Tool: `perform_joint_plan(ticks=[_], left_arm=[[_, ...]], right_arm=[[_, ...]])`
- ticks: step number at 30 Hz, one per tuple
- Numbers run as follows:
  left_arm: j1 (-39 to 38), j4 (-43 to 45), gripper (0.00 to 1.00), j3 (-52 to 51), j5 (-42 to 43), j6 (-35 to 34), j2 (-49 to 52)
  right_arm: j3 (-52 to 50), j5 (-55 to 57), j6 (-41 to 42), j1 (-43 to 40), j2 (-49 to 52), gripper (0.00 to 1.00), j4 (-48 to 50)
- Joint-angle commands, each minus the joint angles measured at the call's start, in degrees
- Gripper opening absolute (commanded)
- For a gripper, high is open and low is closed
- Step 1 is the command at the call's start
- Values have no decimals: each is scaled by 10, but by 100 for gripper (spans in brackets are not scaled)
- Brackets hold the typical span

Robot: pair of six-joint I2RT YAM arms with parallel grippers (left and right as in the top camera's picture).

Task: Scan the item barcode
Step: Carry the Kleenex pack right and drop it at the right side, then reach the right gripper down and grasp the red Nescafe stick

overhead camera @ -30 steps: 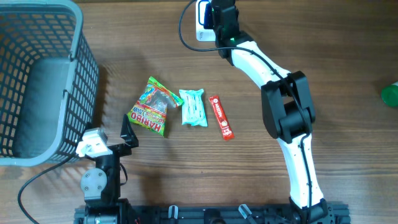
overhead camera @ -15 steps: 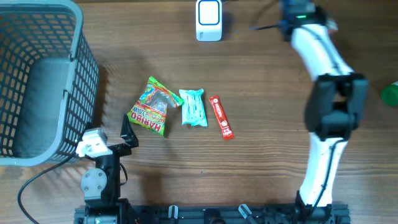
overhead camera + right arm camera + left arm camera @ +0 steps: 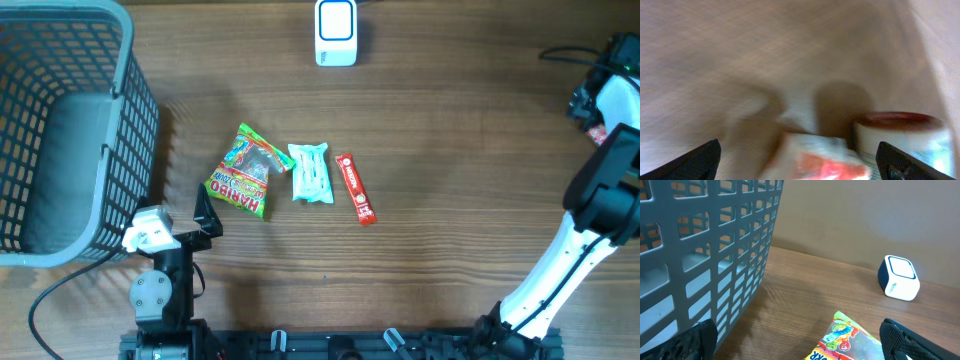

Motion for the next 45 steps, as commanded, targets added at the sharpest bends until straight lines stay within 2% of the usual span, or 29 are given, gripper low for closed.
perform_joint_plan(ticks=[1, 3, 5, 8, 9, 12, 13, 14, 15, 17, 20, 23, 25, 29, 32, 35, 37, 39, 40, 42, 43, 45], left_arm=[[1, 0, 100, -2, -5, -1, -5], [1, 0, 100, -2, -5, -1, -5], [1, 0, 100, -2, -5, -1, -5], [1, 0, 100, -2, -5, -1, -5], [1, 0, 100, -2, -5, -1, -5], [1, 0, 100, -2, -5, -1, -5], [1, 0, 100, -2, -5, -1, -5], [1, 0, 100, -2, -5, -1, -5], [1, 0, 100, -2, -5, -1, -5], [1, 0, 100, -2, -5, -1, -5], [1, 0, 100, -2, -5, -1, -5], [1, 0, 100, -2, -5, -1, -5], [1, 0, 100, -2, -5, -1, -5], [1, 0, 100, -2, -5, -1, -5], [1, 0, 100, -2, -5, -1, -5], [1, 0, 100, -2, -5, -1, -5], [1, 0, 100, -2, -5, -1, -5], [1, 0, 100, -2, -5, -1, -5], [1, 0, 100, -2, -5, -1, -5], [1, 0, 100, -2, -5, -1, -5], [1, 0, 100, -2, -5, -1, -5], [1, 0, 100, -2, -5, -1, -5]], right_arm=[[41, -155, 53, 65, -91, 100, 1], [42, -274, 76, 114, -141, 100, -17], [42, -433, 81, 181, -189, 100, -82], [42, -580, 80, 267, -201, 100, -161], [35, -589, 81, 301, -197, 100, -194], [10, -554, 76, 381, -193, 100, -264], [-4, -513, 76, 418, -190, 95, -286], [-21, -459, 76, 450, -189, 85, -296], [-44, -394, 78, 488, -189, 79, -303], [-93, -321, 94, 541, -189, 80, -304], [-177, -296, 129, 582, -189, 80, -262], [-251, -297, 172, 588, -189, 75, -202], [-279, -299, 173, 588, -189, 72, -170], [-285, -295, 172, 591, -189, 66, -140], [-285, -254, 176, 591, -184, 65, -128], [-285, -199, 189, 592, -167, 56, -126], [-285, -181, 190, 602, -146, 53, -126], [-285, -167, 190, 613, -127, 47, -124], [-285, -161, 189, 622, -115, 39, -122], [-285, -157, 190, 636, -97, 14, -121], [-285, -157, 194, 642, -96, 5, -123], [-281, -169, 209, 652, -100, 4, -130]])
